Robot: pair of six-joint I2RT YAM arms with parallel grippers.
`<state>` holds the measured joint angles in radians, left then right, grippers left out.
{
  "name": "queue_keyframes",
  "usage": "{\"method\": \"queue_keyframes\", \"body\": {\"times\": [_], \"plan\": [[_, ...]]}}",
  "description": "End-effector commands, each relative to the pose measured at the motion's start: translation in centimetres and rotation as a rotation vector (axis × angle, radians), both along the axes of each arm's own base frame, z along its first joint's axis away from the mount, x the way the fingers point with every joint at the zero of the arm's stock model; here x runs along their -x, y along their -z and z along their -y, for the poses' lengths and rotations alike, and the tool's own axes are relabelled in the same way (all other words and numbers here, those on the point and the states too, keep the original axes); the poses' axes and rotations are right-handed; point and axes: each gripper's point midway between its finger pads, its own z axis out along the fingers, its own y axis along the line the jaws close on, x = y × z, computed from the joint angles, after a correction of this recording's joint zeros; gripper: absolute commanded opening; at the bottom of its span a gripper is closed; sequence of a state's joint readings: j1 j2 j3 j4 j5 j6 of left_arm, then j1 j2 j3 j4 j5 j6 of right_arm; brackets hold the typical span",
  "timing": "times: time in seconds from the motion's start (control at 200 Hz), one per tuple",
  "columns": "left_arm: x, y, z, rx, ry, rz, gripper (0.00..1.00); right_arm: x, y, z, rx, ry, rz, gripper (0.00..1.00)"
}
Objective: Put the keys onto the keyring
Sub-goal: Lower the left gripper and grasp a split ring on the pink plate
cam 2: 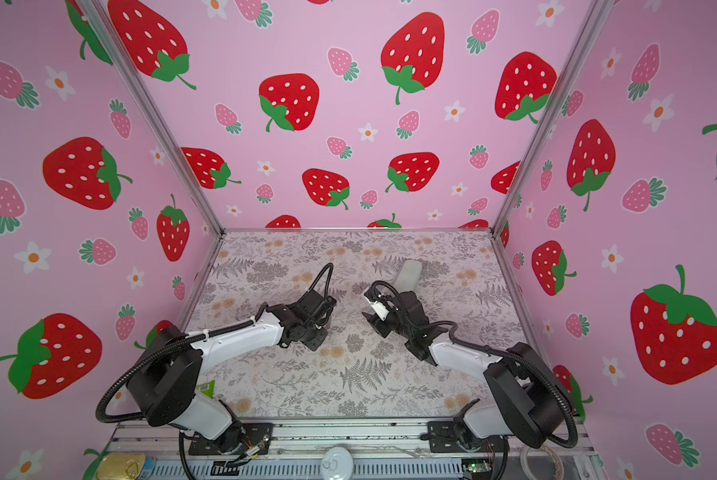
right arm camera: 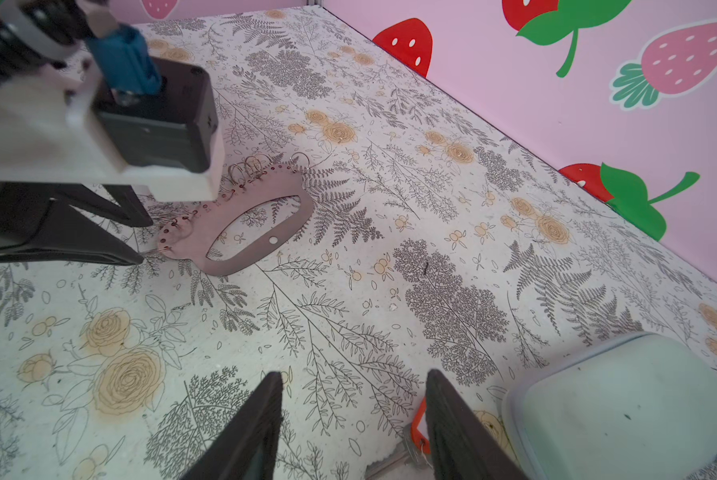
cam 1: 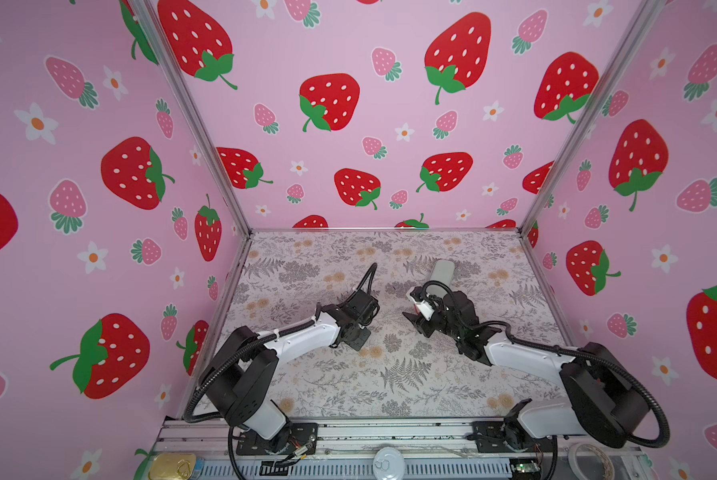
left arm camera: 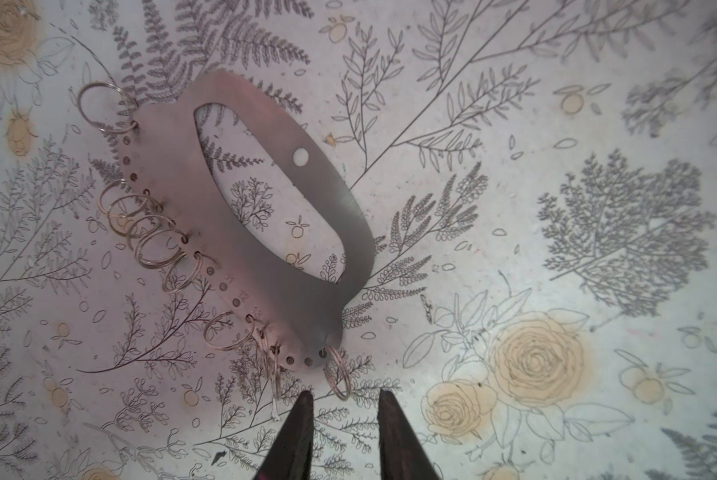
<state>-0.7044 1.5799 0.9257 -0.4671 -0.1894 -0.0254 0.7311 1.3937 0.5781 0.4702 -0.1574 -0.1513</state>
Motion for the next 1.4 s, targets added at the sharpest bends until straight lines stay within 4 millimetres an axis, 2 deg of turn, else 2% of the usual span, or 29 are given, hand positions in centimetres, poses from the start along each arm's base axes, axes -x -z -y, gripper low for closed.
{"method": "queue_keyframes", "body": {"times": [0.0, 0.12, 0.405, 0.91, 1.015, 1.04, 1.24, 1.395], "plan": [[-0.2, 0.9, -0.3, -0.053, -0.009, -0.018, 0.30, 0.0, 0.0, -0.1, -0.002, 0.000, 0.000, 0.57], [-0.6, 1.4, -0.9, -0.108, -0.030, -0.022, 0.31, 0.0, -0.1, -0.1, -0.003, 0.002, 0.004, 0.57], [-0.9, 1.2, -1.0, -0.105, -0.047, -0.005, 0.30, 0.1, -0.2, 0.1, -0.003, 0.005, 0.008, 0.56], [-1.0, 1.2, 0.0, -0.077, -0.006, -0.019, 0.08, 0.0, -0.3, -0.1, -0.014, 0.006, -0.001, 0.54], [-0.8, 1.2, 0.0, -0.075, -0.003, -0.023, 0.07, 0.1, -0.4, 0.0, -0.017, 0.008, -0.003, 0.54], [-0.8, 1.1, 0.0, -0.074, -0.003, -0.023, 0.02, 0.1, -0.4, -0.1, -0.019, 0.007, -0.002, 0.54], [-1.0, -0.6, 0.4, -0.037, 0.000, 0.000, 0.00, 0.1, -1.2, 0.1, -0.039, 0.015, 0.013, 0.54], [-1.0, -3.8, 1.9, 0.059, 0.041, 0.026, 0.00, 0.1, -2.5, 0.1, -0.060, 0.015, 0.044, 0.54]]}}
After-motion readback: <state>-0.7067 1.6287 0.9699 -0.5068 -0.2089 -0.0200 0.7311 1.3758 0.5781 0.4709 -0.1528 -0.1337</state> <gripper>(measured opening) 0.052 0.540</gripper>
